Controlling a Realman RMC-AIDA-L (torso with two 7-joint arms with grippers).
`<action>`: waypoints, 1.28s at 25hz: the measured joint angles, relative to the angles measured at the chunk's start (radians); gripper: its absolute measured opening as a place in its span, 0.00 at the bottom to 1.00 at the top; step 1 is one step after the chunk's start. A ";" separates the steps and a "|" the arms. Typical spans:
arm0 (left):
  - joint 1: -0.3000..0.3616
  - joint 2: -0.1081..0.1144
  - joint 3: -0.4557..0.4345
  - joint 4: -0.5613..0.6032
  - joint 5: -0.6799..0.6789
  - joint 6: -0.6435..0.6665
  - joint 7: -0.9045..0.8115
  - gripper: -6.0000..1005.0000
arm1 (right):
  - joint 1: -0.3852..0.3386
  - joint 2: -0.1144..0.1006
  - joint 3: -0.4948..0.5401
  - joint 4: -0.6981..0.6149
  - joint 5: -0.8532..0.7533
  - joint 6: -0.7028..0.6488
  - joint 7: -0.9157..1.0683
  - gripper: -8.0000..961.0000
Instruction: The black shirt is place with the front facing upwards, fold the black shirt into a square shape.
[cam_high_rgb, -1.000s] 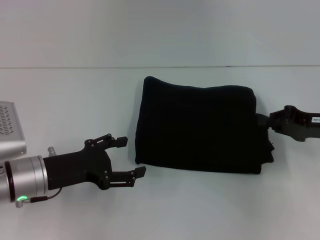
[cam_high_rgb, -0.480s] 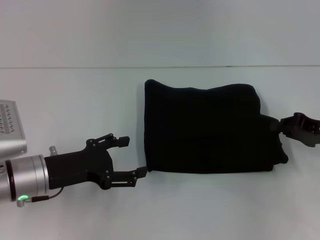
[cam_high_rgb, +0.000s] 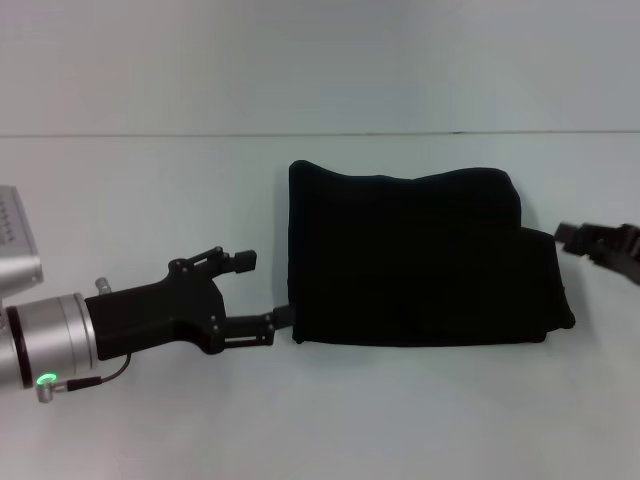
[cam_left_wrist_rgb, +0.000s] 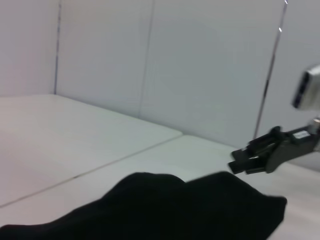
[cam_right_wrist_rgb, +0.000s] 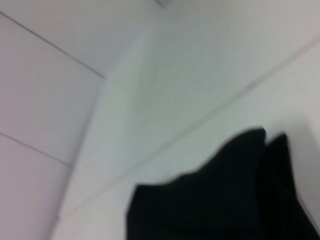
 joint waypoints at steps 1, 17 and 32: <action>0.000 0.000 -0.001 -0.003 -0.010 -0.002 -0.007 0.94 | -0.017 -0.002 0.010 -0.001 0.031 -0.020 -0.026 0.29; 0.011 0.001 -0.033 -0.046 -0.083 -0.022 -0.016 0.94 | 0.115 -0.062 -0.059 0.003 -0.035 0.192 0.226 0.76; -0.001 0.001 -0.028 -0.046 -0.084 -0.075 -0.023 0.94 | 0.294 -0.069 -0.232 0.006 -0.266 0.317 0.523 0.93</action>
